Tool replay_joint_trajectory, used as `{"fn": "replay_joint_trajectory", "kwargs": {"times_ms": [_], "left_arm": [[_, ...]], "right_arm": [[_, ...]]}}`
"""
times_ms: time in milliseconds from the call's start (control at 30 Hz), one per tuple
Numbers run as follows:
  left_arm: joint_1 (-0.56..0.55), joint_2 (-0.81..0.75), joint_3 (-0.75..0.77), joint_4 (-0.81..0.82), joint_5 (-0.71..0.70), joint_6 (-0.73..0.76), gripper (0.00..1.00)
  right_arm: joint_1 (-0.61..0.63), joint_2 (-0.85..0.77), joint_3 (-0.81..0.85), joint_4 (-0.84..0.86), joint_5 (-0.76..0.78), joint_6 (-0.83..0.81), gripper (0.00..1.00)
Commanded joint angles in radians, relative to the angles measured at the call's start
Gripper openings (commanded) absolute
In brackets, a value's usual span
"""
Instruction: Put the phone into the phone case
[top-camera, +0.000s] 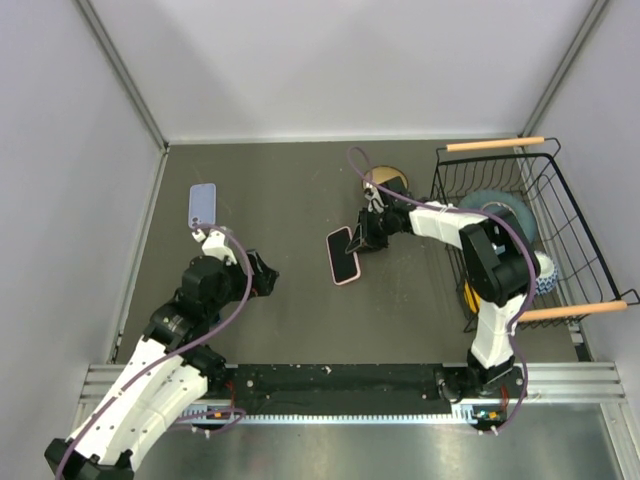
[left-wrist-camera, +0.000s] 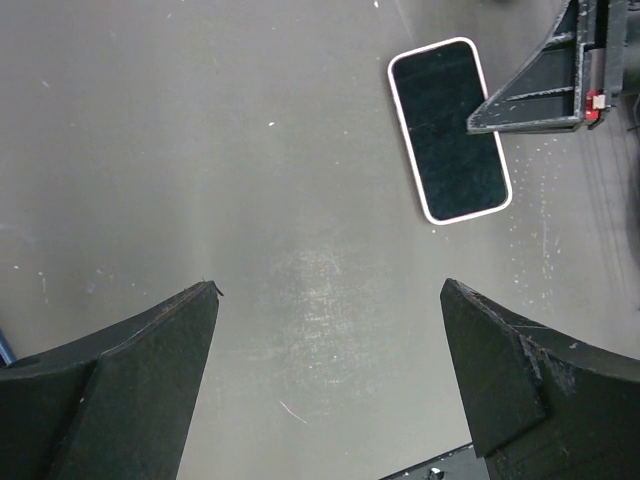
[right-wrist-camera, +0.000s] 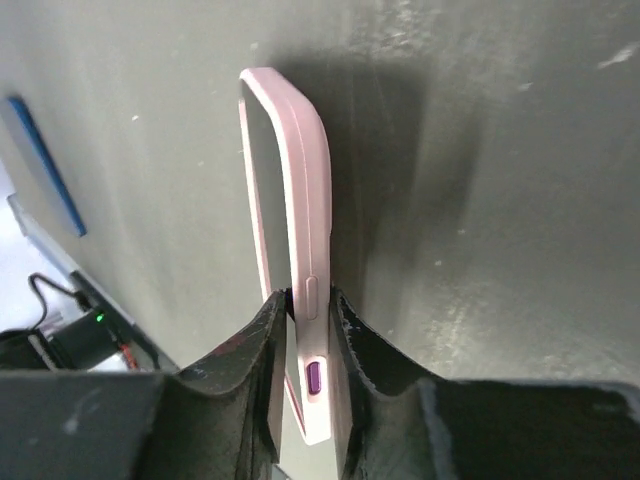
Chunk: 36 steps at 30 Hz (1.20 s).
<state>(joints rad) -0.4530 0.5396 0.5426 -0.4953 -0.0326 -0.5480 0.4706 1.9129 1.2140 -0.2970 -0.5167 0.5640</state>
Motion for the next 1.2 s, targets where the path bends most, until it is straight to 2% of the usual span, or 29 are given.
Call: {"fn": "replay_joint_trajectory", "kwargs": {"times_ms": [0, 333, 433, 467, 567, 1033, 1167], "left_arm": [[0.000, 0.020, 0.046, -0.015, -0.062, -0.006, 0.98], [0.000, 0.016, 0.049, -0.026, -0.108, -0.009, 0.98], [0.002, 0.028, 0.049, -0.022, -0.115, -0.007, 0.98], [0.004, 0.031, 0.051, -0.023, -0.119, -0.006, 0.98], [0.002, 0.043, 0.057, -0.026, -0.118, -0.004, 0.98], [0.002, 0.017, 0.057, -0.035, -0.144, -0.018, 0.98], [0.002, 0.011, 0.059, -0.038, -0.156, -0.020, 0.98]], "right_arm": [[-0.030, 0.026, 0.044, -0.020, 0.142, -0.026, 0.26], [-0.032, -0.066, 0.091, -0.142, 0.342, -0.062, 0.37], [-0.018, -0.072, 0.133, -0.133, 0.328, -0.085, 0.23], [-0.007, -0.063, 0.146, -0.129, 0.319, -0.105, 0.14], [0.006, -0.038, 0.194, -0.107, 0.261, -0.113, 0.00], [0.075, 0.178, 0.311, 0.013, 0.118, -0.055, 0.00], [0.089, 0.209, 0.306, 0.012, 0.135, -0.046, 0.00]]}}
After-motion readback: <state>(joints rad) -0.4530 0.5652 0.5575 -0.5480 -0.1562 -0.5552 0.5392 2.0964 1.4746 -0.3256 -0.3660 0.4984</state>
